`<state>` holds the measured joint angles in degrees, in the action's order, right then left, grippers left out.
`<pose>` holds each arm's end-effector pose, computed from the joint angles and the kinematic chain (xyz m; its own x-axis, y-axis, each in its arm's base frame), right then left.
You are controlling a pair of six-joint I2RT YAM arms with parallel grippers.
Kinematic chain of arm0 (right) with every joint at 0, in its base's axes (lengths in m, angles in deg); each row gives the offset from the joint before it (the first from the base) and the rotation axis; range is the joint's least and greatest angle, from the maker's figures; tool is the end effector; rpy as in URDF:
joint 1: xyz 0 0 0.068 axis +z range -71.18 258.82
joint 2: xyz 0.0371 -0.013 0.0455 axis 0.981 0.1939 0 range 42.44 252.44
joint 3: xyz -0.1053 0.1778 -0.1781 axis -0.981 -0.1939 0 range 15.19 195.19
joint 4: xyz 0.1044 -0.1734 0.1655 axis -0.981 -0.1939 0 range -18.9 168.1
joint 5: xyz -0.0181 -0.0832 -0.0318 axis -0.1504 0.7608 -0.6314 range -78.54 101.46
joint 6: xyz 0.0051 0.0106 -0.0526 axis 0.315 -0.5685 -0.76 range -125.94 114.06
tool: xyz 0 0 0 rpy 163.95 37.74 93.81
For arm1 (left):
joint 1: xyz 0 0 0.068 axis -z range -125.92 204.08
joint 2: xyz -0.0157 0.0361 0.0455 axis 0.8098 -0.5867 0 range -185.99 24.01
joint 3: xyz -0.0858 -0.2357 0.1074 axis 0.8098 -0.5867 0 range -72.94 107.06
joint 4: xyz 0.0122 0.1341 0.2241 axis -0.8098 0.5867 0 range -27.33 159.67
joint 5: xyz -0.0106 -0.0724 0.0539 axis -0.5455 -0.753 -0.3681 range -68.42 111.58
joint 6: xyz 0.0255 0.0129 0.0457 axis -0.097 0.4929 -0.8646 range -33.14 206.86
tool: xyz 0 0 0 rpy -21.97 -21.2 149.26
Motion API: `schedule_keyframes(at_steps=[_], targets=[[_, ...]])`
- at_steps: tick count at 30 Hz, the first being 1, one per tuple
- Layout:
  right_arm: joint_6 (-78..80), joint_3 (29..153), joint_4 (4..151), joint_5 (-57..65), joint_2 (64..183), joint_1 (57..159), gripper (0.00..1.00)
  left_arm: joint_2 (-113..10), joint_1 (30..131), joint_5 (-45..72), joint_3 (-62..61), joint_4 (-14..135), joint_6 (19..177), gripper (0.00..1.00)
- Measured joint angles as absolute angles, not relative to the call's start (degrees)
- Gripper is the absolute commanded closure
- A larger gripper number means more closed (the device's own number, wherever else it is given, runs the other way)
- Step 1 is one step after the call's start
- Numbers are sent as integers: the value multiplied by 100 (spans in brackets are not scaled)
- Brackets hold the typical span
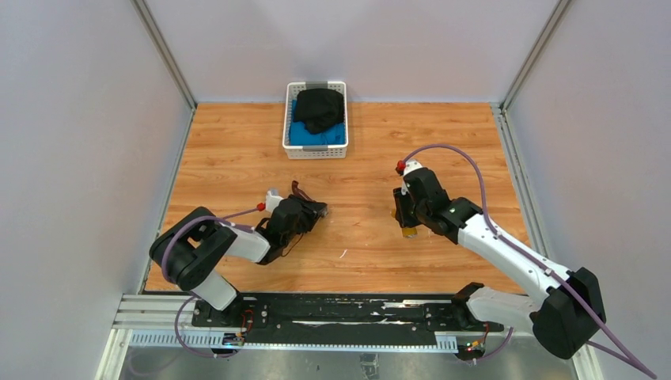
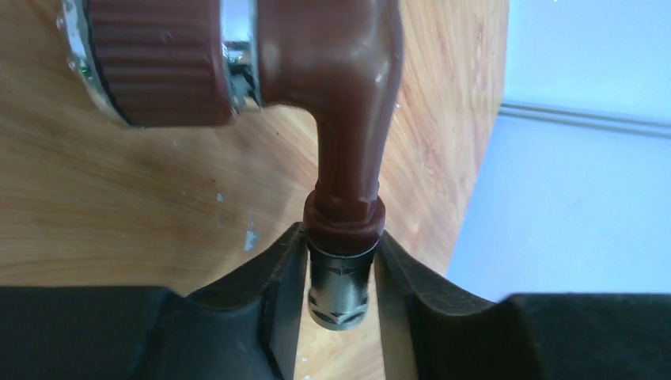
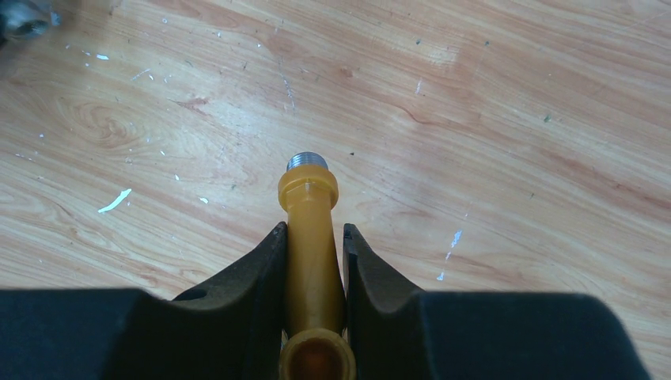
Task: Install the water faucets
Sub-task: Place the water faucet at the center of the board, then adjust the water faucet.
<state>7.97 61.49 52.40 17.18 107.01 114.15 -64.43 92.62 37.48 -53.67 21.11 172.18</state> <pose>0.1953 0.1340 0.2561 -0.6740 -0.1846 -0.7153 -0.3656 0.9247 0.1059 0.2031 -0.1493 0.1196 -0.4375 -0.8769 -0.1989 -0.3279 0.3616 -0.8728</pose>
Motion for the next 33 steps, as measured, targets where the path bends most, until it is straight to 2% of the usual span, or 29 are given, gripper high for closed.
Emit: schedule_keyframes(at_steps=[5,9,13,20,25,29,33], targets=[[797,6149,5181,1790,10478,11415,100,-6819,9291,3450,-5297,2035,17843,51],[795,6147,5120,1858,10343,11415,100,-6769,9317,3311,-5328,2022,18090,40],[795,6147,5101,1867,10308,11413,100,-6548,9348,3225,-5450,2000,18202,34],[795,6147,5074,1867,10308,11415,100,-5831,9358,3077,-5741,2072,18221,33],[797,6147,5072,1877,10308,11413,100,-4839,9363,3109,-6158,2520,18145,33],[799,6147,5072,1867,10308,11413,100,-3759,9365,3306,-6115,3571,17751,33],[795,6153,5085,1545,10299,11413,100,-2957,9385,3553,-5385,4998,16954,33]])
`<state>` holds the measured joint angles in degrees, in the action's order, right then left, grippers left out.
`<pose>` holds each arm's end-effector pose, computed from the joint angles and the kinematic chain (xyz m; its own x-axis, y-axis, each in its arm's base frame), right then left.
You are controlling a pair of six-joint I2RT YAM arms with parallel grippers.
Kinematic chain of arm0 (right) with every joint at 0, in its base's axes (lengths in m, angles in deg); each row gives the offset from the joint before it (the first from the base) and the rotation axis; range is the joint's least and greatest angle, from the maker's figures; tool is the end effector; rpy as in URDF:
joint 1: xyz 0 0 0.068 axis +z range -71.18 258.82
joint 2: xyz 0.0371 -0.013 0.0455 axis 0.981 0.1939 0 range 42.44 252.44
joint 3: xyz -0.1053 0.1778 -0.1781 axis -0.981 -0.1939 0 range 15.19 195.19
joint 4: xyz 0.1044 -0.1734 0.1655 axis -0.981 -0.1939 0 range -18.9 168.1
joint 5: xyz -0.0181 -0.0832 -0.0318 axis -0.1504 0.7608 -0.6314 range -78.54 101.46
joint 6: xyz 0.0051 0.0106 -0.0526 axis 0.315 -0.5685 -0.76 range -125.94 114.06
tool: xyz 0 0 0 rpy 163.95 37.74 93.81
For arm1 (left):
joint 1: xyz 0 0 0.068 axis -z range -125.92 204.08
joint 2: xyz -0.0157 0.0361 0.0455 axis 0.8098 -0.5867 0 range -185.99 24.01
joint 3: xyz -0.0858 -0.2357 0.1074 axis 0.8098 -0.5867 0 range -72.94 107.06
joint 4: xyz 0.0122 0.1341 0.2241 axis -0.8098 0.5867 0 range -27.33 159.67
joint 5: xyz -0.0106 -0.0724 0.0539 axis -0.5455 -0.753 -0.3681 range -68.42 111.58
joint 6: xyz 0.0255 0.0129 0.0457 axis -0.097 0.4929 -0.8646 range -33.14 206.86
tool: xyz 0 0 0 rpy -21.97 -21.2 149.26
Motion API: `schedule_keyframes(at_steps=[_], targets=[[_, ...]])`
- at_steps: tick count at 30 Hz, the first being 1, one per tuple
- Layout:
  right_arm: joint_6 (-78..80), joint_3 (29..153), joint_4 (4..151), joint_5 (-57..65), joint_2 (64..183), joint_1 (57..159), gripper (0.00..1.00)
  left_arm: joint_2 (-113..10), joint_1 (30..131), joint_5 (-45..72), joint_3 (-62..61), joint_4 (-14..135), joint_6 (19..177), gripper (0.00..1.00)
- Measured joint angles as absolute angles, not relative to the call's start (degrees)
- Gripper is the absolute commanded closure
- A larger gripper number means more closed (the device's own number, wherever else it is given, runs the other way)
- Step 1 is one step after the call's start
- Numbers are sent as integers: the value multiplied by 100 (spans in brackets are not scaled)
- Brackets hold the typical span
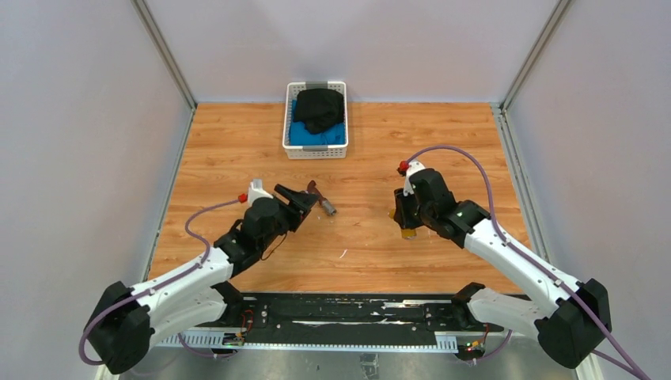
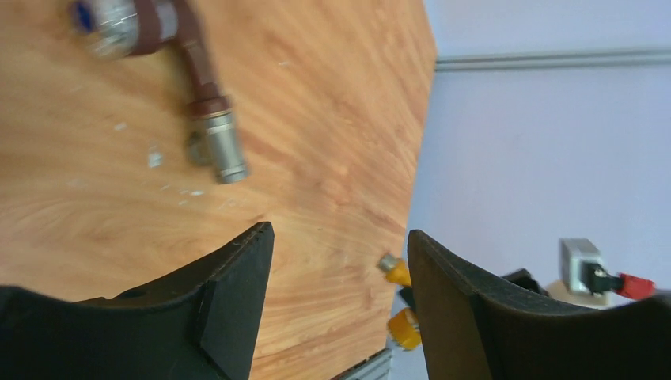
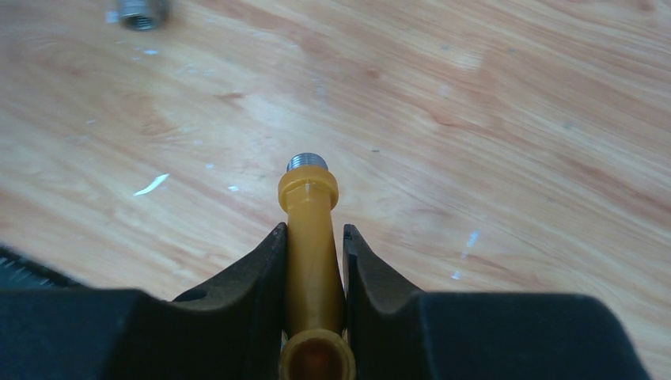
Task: Install the water faucets
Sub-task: Adjust the water faucet.
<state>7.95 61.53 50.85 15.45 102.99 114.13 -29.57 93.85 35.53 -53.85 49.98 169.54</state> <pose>0.1846 0.1277 0.2689 -0.6527 -0.1688 -0.7386 -0.3888 0.9114 0.1352 0.1592 -0.1213 0.1963 -0.4815 -0.8516 -0.2071 -0.2260 0.3490 -0.9095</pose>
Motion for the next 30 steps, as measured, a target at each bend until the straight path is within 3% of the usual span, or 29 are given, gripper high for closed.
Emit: schedule_keyframes(at_steps=[8,12,17,23,30], targets=[[628,5817,6443,-933,9040,11415,100,-2804,9420,2624,-3809,5875,15356,33],[703,5887,6805,-2046,8708,11415,100,-2312,9437,1763,-3726,5954,14147,21],[1223,6129,7238,-3351,9020,11413,100,-1584,9439,686,-3669,5833,13168,19],[2384,6132,8351,-4253,9353,11411,100,-1958,9439,-799,-3426,5272,13013,19],[3634,6169,9367,-4651,9877,11408,100,-2201,9442,-1778,-3249,5243,13013,27]])
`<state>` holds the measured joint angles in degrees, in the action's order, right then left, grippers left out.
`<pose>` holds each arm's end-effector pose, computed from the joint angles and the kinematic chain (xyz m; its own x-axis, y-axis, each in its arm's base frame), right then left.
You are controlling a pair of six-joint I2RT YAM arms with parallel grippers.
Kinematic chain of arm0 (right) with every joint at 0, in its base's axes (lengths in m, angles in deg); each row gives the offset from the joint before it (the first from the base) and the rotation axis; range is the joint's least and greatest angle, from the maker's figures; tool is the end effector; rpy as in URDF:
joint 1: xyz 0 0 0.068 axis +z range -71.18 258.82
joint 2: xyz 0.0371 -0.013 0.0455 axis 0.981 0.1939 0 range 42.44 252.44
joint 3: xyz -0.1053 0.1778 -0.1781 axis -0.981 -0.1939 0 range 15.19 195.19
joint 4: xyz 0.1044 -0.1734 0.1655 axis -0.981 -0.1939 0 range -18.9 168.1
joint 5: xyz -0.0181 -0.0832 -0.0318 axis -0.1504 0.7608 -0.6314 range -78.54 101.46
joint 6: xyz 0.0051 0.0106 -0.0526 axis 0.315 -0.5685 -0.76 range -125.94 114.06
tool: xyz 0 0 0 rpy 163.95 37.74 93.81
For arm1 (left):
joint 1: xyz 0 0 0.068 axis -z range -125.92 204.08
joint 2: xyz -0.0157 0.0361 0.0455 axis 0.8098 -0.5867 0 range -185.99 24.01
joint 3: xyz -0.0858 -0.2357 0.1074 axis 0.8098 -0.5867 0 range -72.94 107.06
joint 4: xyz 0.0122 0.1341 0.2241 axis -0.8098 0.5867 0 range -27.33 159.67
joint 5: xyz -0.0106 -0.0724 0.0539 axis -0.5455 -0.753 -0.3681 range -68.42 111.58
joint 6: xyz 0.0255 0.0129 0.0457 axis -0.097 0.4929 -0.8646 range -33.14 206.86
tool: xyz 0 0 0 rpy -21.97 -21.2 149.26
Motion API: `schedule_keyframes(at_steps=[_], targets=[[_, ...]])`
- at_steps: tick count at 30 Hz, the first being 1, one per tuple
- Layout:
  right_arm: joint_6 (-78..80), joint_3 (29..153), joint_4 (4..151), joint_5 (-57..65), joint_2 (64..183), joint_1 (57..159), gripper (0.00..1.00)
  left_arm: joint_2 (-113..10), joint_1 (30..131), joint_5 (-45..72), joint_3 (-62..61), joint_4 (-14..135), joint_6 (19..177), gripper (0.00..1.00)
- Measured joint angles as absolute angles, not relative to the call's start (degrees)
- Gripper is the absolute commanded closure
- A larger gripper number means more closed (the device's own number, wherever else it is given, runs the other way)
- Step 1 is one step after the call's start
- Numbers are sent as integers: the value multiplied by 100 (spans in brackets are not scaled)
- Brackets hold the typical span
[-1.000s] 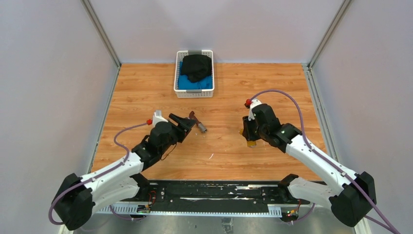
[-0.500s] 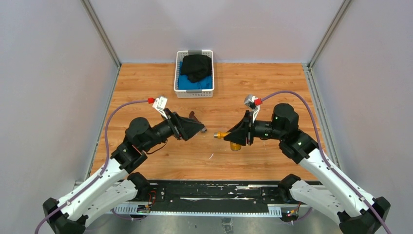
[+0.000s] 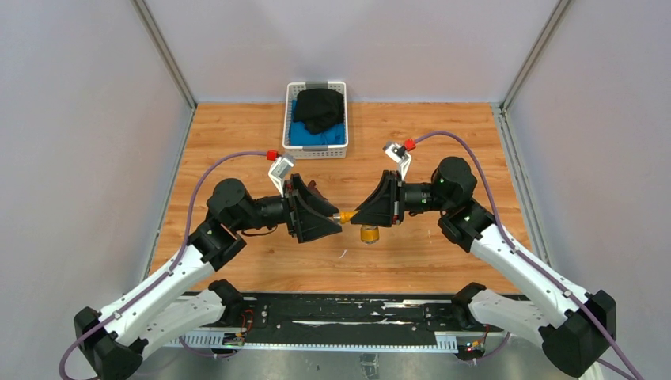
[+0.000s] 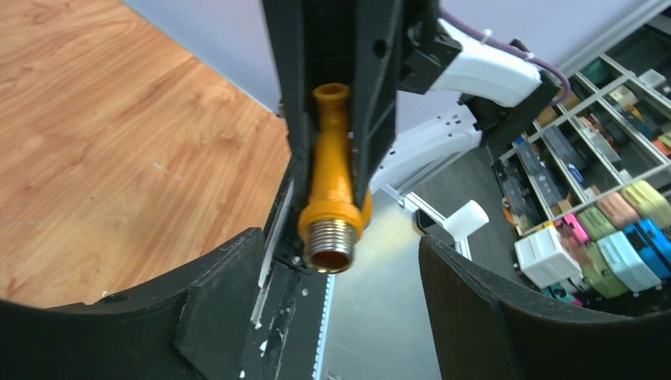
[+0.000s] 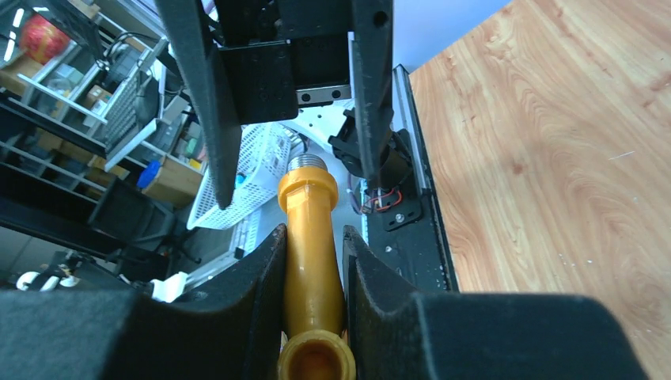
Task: Install the water faucets
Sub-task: Adjust the water faucet.
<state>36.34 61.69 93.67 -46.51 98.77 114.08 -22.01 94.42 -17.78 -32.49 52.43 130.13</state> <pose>0.1604 0.1502 0.3598 -0.6089 0.0065 -0.7932 -0.7911 -0.0788 0.6067 0.1283 -0.1386 0.3476 -0.6282 -0.1619 -0.7611 0.7577 0.0951 -0.6456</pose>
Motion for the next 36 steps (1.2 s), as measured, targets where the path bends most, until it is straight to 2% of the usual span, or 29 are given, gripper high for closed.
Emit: schedule_keyframes(at_steps=[3,8,13,18,21,22,23,25,26,28,31,36], targets=[[3833,6169,9494,-4686,9941,11408,100,-2192,9442,-1950,-3140,5200,13017,37],[3979,6184,9623,-4708,9949,11408,100,-2187,9446,-2075,-3090,5158,13048,40],[4018,6230,9677,-4708,9978,11408,100,-2233,9448,-2068,-3090,5158,13083,52],[4040,6243,9682,-4771,9978,11411,100,-2323,9483,-2012,-3083,5165,13126,72],[4040,6243,9669,-4802,9980,11408,100,-2351,9498,-1985,-3074,5171,13161,100],[4040,6243,9671,-4813,9978,11408,100,-2354,9505,-1957,-3070,5186,13174,100],[4038,6243,9671,-4809,9973,11408,95,-2351,9505,-1920,-3068,5213,13203,100],[4049,6243,9671,-4800,9958,11402,70,-2349,9505,-1865,-3068,5254,13218,100],[4069,6243,9671,-4789,9947,11402,63,-2345,9505,-1835,-3068,5256,13234,100],[4163,6239,9734,-4743,9923,11402,55,-2312,9509,-1760,-3068,5259,13236,100],[4294,6160,9948,-4697,9871,11406,51,-2268,9549,-1581,-3068,5237,13262,100],[4449,5968,10156,-4693,9816,11406,51,-2220,9551,-1393,-3068,5193,13303,100]])
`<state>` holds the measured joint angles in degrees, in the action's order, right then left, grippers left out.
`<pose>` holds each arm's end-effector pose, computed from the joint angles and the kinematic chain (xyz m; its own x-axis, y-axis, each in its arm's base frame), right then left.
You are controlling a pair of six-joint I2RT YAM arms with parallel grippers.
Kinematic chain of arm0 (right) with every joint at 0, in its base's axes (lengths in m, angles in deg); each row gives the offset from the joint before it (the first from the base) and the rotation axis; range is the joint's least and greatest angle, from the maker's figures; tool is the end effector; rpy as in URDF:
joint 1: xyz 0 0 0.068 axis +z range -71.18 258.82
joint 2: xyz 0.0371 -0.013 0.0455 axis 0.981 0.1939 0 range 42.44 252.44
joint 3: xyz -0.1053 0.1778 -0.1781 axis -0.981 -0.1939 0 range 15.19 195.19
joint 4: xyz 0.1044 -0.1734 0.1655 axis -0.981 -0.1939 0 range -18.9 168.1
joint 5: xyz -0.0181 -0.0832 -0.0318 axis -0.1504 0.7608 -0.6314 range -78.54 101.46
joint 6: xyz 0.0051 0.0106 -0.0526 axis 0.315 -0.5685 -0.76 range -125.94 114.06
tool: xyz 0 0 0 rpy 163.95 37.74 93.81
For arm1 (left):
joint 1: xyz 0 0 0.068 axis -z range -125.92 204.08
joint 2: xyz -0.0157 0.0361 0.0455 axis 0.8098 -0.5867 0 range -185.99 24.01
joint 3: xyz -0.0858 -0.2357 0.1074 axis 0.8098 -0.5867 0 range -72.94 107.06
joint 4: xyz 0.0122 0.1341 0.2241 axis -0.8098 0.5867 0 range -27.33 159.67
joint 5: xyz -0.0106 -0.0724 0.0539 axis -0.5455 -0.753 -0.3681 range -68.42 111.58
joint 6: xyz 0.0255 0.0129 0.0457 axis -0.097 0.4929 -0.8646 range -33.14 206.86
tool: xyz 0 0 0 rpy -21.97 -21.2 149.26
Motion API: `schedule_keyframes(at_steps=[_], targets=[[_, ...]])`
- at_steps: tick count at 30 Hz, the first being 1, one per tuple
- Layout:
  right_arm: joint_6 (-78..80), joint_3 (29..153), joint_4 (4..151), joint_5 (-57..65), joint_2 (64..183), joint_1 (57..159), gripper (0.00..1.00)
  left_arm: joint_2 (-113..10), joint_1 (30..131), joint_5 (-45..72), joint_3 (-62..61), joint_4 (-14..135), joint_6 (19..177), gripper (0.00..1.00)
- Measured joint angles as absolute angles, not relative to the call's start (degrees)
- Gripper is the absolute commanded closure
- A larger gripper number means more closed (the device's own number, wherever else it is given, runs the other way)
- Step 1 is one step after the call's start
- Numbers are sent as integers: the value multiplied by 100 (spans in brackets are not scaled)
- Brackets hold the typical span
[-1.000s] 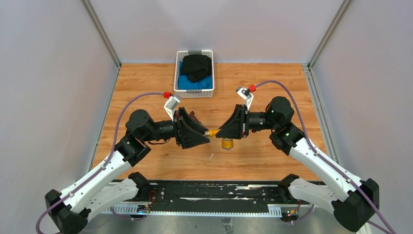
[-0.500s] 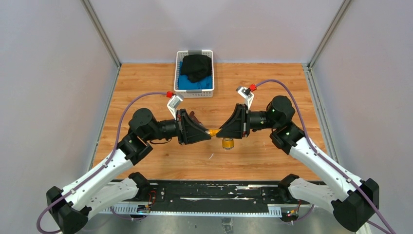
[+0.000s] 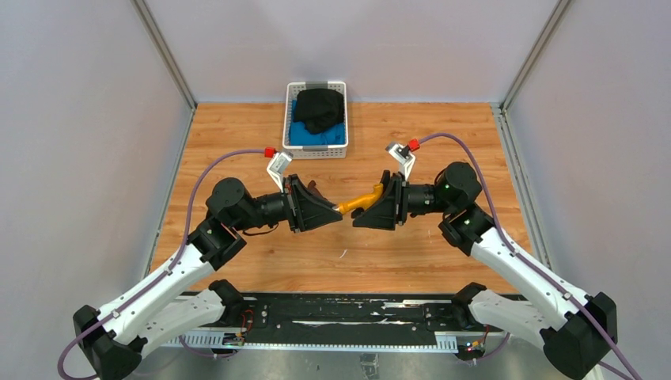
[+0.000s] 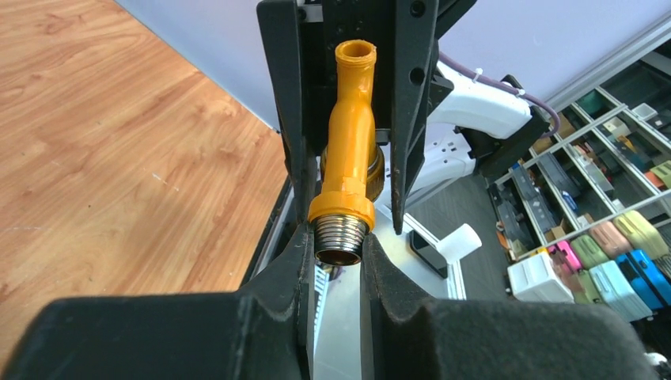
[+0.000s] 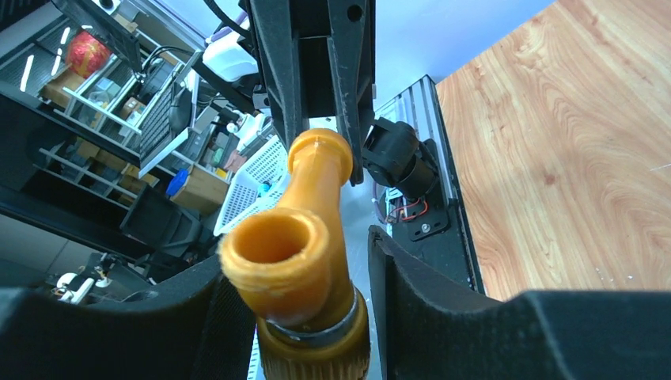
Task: Install the water faucets
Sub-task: Adjust the water faucet.
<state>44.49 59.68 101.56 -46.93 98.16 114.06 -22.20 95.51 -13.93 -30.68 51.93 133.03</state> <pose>0.1572 0.1481 0.3624 -0.6469 0.0376 -0.7616 -0.7590 -0.1275 0.6384 0.1273 -0.1400 0.3592 -0.6392 -0.2191 -0.7372 0.7364 0.1020 -0.6688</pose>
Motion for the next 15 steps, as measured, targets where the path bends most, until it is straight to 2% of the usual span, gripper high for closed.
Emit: schedule_keyframes(at_steps=[15], targets=[[4270,5970,9750,-4638,9543,11406,45,-2222,9557,-1437,-3061,5276,13166,100]])
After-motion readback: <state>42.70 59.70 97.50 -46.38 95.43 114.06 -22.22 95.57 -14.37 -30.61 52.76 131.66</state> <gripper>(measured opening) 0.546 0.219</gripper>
